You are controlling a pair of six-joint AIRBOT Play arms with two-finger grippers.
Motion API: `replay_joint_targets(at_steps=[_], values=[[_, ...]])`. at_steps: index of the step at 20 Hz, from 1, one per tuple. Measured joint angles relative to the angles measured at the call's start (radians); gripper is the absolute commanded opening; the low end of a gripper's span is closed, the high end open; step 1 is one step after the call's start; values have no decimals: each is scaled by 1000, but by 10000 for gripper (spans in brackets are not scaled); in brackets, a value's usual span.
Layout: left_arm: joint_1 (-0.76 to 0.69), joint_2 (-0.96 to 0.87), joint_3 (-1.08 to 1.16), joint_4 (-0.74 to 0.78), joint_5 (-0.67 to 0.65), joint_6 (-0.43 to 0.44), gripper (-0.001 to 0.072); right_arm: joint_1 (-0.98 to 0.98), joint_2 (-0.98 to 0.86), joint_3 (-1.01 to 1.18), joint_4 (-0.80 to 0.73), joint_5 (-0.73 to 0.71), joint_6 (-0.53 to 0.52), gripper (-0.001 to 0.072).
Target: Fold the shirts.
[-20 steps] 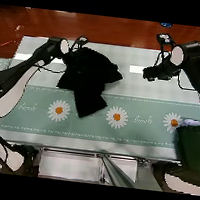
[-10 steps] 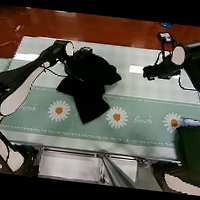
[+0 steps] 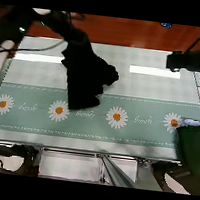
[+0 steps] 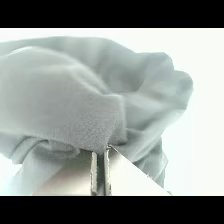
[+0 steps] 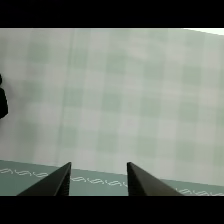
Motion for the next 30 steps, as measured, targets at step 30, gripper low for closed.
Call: replay_joint_targets(at_steps=[30], values=[[-383,856,-1044,-111,576,-350,22,0,328,-56,105,31,-24,410]])
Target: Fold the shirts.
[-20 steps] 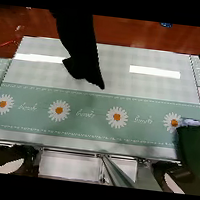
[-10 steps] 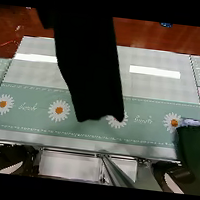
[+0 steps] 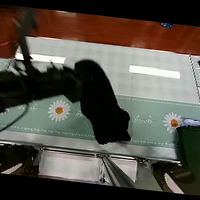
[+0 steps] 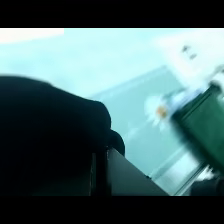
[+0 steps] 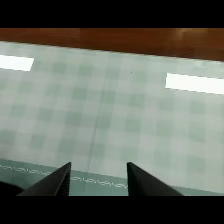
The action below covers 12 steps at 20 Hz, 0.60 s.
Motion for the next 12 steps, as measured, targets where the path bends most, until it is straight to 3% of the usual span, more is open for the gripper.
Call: replay_joint_targets(at_steps=[1,2,3,4,9,12], values=[[0,2,-78,-4,1,-19,25,0,0,-26,0,-7,0,409],[0,-1,-143,-6,1,-32,157,0,0,-60,0,-18,3,410],[0,-10,-200,-6,-6,-45,407,0,-1,-95,0,-30,7,409],[0,-24,-240,-9,-20,-58,508,0,-1,-131,0,-48,14,409],[84,-81,-248,-2,-195,-48,508,-1,-22,-226,7,-103,33,409],[263,-55,-122,23,-312,25,508,-58,-27,-225,-138,-116,37,409]])
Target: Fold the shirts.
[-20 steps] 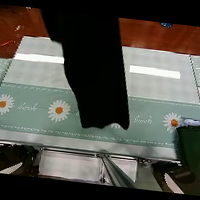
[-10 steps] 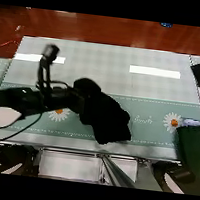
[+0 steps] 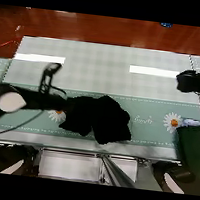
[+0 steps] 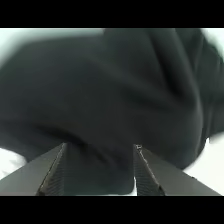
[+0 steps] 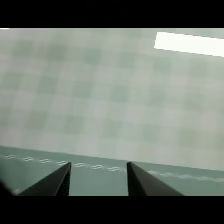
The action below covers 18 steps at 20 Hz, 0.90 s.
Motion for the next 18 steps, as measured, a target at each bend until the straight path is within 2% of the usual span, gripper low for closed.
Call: replay_joint_targets(at_steps=[2,4,6,9,12,18], values=[[166,42,64,16,-60,34,506,-127,-1,-5,-120,27,27,409],[337,84,41,-23,-101,53,506,-314,-2,-51,-117,41,48,409],[475,94,-75,-154,-147,103,507,-489,-3,-154,68,25,-8,409],[620,61,-283,-353,-188,216,507,-628,-3,-336,415,-5,-175,409],[687,0,-394,-488,-161,306,507,-645,-3,-455,607,-18,-281,408],[652,-191,-447,-702,-27,447,507,-544,-34,-529,709,-13,-351,409]])
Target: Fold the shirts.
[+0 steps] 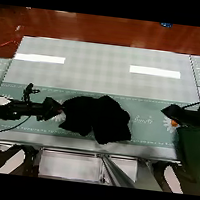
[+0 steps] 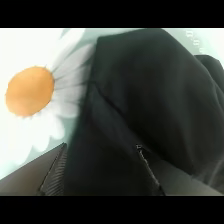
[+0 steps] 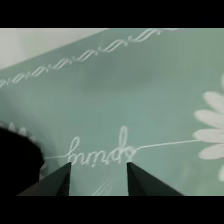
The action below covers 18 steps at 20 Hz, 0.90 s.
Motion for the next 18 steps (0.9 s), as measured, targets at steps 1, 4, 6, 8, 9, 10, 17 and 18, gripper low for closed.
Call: replay_joint_targets(at_steps=[1,4,6,8,9,10,17,18], values=[[-17,-34,4,-17,24,12,507,23,-11,-3,7,2,-3,408],[-74,-142,41,-52,85,36,505,85,-41,-9,16,-1,-6,408],[-108,-204,84,-68,112,43,42,118,-56,-10,22,-2,-5,408],[-137,-248,134,-72,112,67,22,134,-69,-12,23,16,-2,408],[-148,-262,157,-74,112,80,22,140,-76,-14,23,32,-2,408],[-156,-272,179,-74,110,94,21,148,-80,-21,24,59,-2,408],[-177,-296,240,-79,97,130,21,344,-98,-155,99,82,-9,408],[-177,-296,241,-77,92,131,22,385,-109,-166,122,51,-8,408]])
